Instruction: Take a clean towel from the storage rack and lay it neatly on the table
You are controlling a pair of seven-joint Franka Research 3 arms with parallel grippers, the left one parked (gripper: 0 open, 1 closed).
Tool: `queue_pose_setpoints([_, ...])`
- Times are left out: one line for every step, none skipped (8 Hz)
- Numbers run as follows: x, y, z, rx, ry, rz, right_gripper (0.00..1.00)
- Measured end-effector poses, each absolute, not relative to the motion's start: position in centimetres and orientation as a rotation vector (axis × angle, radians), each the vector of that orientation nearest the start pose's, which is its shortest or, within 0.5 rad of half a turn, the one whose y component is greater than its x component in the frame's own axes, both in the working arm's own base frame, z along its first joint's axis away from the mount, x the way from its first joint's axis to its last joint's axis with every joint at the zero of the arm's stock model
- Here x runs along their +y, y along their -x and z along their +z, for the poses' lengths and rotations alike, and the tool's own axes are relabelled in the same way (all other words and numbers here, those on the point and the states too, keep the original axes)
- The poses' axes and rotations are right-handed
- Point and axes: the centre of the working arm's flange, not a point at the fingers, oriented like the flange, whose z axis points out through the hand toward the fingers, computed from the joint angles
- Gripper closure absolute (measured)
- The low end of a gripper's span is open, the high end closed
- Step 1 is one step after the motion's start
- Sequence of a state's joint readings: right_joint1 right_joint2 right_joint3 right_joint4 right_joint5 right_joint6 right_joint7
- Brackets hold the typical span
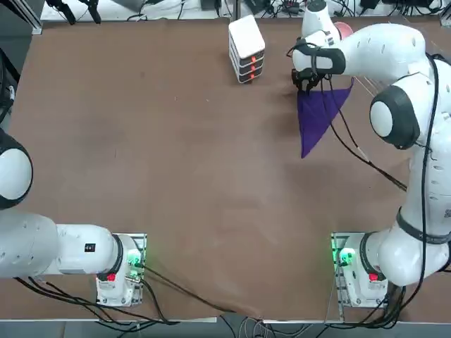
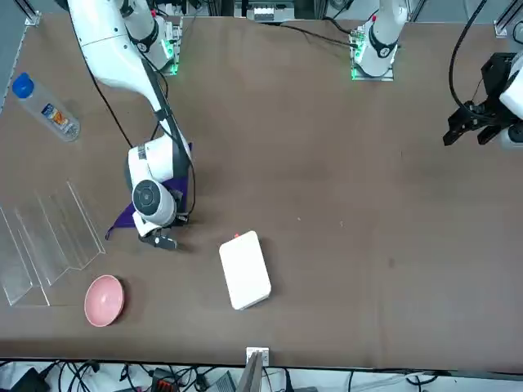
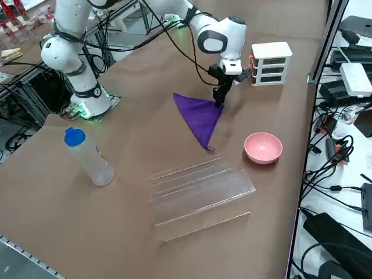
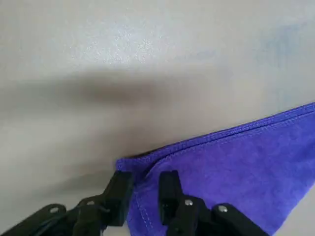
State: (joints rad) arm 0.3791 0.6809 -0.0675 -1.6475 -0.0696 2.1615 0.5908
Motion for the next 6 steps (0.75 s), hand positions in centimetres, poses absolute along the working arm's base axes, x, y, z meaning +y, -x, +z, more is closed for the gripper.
queue_pose_setpoints([20.65, -63.50, 20.35, 0.379, 3.277, 0.178, 0.65])
queue_pose_setpoints([20.65, -63.49, 20.34, 0.388, 3.276, 0.178, 0.65])
queue_pose_setpoints([20.63, -63.49, 20.34, 0.392, 3.276, 0.179, 0.72])
queue_pose_setpoints([20.59, -63.51, 20.35, 0.393, 3.276, 0.179, 0.78])
queue_pose_setpoints([20.60, -63.52, 20.38, 0.394, 3.276, 0.178, 0.85])
queue_pose_setpoints([20.60, -63.54, 20.48, 0.394, 3.275, 0.176, 0.89])
